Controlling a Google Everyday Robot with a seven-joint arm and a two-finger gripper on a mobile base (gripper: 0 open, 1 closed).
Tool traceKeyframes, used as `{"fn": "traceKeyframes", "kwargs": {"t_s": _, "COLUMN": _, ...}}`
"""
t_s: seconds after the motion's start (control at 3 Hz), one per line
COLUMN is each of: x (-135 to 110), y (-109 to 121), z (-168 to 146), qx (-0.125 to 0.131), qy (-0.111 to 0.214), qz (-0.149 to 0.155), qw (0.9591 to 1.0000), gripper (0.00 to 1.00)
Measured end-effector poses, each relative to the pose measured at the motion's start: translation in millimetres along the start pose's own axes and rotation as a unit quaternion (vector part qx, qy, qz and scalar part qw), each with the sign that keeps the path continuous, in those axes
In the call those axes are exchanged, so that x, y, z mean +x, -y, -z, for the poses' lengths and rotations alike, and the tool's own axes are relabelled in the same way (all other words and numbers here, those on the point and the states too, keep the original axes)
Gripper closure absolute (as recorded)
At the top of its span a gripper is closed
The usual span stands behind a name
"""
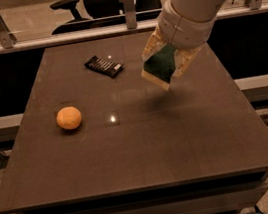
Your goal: Move sponge near rxbar chocolate
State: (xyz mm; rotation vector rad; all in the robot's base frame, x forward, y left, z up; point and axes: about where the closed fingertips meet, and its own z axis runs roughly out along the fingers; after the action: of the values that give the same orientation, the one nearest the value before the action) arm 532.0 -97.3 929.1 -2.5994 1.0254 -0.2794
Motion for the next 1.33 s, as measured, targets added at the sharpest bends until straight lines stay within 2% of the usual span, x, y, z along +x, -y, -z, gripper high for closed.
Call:
{"fn": "traceKeyframes", "kwargs": {"t_s": 0.67, "x": 28.7, "y": 14.6, "z": 4.0, "qx": 0.053, "qy": 0.029, "qz": 0.016, "qw": 0.9981, "gripper": 1.0}}
{"fn": "traceKeyframes", "kwargs": {"t_s": 1.0, "x": 43.5, "y": 17.2, "z": -5.6, "qx": 0.083, "qy": 0.04, "qz": 0.018, "qw": 0.9956, "gripper": 1.0}}
{"fn": "traceKeyframes", "kwargs": {"t_s": 1.33, "x": 61.2, "y": 22.2, "z": -21.2, "qx": 0.119, "qy": 0.056, "qz": 0.021, "qw": 0.9911, "gripper": 1.0}}
